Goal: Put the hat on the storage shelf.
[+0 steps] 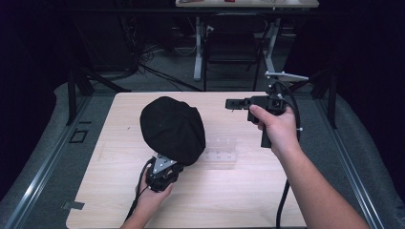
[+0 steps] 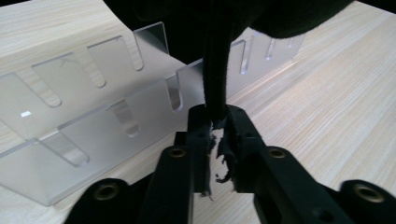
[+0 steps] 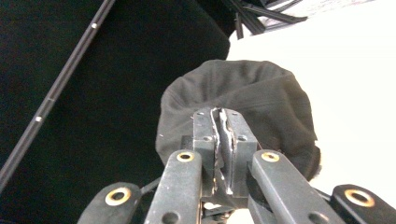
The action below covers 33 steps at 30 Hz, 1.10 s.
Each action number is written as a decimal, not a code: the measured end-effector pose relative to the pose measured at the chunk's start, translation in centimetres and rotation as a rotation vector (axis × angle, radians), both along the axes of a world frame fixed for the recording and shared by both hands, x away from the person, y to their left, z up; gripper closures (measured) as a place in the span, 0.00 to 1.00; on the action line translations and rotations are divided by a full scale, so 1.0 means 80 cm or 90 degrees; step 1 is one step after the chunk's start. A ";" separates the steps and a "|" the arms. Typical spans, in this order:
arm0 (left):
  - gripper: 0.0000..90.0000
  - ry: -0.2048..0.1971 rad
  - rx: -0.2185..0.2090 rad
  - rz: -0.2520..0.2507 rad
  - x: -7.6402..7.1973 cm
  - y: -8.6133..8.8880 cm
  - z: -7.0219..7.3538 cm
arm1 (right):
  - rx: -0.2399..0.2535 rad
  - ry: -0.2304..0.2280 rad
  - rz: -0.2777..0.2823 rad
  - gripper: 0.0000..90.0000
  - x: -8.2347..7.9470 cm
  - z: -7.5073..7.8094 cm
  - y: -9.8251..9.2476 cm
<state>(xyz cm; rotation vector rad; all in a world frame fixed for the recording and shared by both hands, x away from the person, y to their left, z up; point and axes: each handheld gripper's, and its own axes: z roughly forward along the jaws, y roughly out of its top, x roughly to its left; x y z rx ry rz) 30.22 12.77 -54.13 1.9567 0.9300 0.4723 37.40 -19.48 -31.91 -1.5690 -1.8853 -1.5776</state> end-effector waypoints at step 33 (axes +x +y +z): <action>0.51 0.050 -0.030 0.036 -0.030 0.077 -0.002 | -0.199 -0.056 -0.047 0.91 -0.057 -0.056 -0.024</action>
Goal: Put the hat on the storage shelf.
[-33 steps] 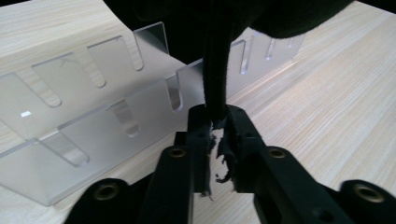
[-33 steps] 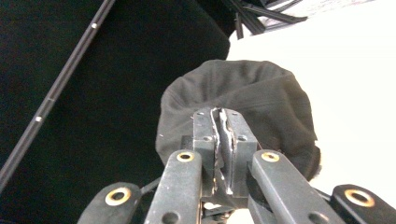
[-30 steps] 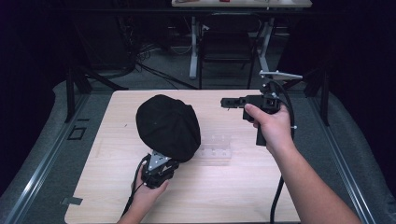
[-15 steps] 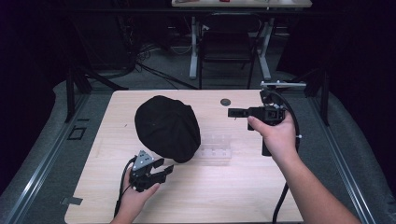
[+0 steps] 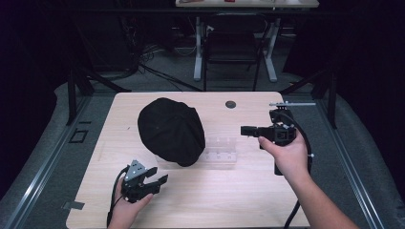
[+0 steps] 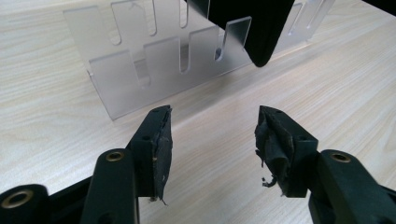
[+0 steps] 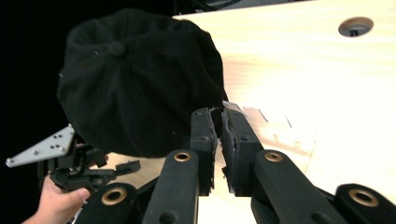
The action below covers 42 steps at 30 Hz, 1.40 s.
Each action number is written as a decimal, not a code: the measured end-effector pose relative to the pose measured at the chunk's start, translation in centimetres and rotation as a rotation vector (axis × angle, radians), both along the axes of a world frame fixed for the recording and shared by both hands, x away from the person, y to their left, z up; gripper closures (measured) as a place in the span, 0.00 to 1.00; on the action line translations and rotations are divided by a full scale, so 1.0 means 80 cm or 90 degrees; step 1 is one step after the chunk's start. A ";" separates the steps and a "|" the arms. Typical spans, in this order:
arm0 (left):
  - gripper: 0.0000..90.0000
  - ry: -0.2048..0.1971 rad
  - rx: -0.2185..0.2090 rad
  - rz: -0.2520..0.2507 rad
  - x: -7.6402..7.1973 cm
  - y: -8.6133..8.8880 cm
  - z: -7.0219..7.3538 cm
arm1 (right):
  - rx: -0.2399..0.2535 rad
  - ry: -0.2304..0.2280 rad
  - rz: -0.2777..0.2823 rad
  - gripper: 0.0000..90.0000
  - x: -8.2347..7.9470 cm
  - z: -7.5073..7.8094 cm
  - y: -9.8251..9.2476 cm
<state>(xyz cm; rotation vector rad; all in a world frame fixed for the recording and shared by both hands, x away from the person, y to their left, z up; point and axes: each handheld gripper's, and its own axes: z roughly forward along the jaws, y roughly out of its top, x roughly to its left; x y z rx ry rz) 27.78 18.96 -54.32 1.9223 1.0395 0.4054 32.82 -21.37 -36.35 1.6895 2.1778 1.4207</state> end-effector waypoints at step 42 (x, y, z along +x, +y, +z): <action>0.50 0.012 -0.023 0.030 0.002 0.015 -0.013 | -0.165 -0.100 -0.046 0.70 -0.065 -0.140 -0.019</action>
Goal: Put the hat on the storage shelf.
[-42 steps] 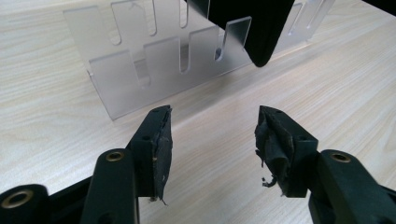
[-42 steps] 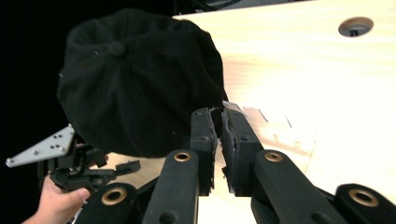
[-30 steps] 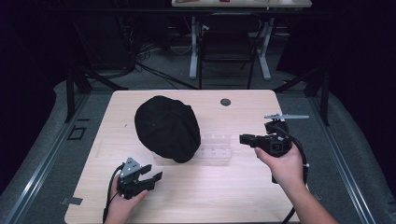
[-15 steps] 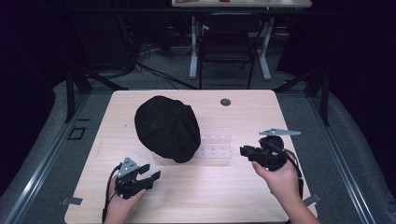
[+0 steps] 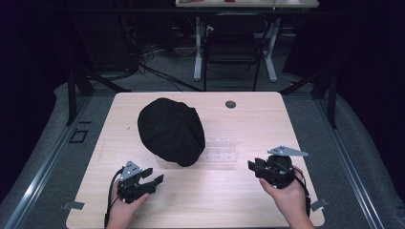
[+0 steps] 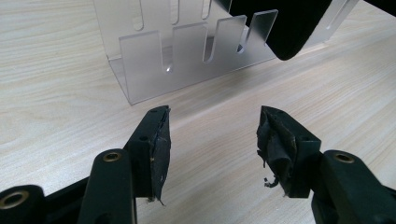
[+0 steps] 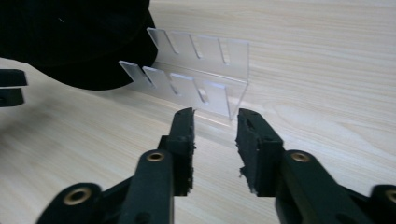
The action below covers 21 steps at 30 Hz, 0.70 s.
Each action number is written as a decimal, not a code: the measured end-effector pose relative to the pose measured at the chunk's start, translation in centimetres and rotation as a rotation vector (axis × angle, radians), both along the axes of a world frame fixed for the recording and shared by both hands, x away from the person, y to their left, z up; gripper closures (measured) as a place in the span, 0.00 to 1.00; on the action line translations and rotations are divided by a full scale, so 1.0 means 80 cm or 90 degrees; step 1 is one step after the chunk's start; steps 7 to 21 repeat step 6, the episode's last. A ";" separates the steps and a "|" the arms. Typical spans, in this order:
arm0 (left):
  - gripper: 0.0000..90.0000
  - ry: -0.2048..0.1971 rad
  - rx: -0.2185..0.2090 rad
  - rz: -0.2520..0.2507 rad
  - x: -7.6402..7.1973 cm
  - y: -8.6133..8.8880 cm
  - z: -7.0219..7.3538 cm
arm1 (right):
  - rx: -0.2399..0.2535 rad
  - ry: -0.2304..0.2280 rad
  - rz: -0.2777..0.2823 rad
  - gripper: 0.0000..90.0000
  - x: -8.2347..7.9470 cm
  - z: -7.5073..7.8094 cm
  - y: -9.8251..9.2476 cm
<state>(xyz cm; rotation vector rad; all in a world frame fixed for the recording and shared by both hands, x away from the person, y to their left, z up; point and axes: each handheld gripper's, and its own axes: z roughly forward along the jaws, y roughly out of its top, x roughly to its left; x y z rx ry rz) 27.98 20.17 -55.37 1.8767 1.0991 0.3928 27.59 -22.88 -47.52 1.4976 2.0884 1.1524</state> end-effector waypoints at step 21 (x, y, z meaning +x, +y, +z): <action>0.50 -0.005 0.001 -0.005 0.000 -0.003 0.000 | -0.047 -0.066 0.009 0.66 -0.014 -0.030 -0.003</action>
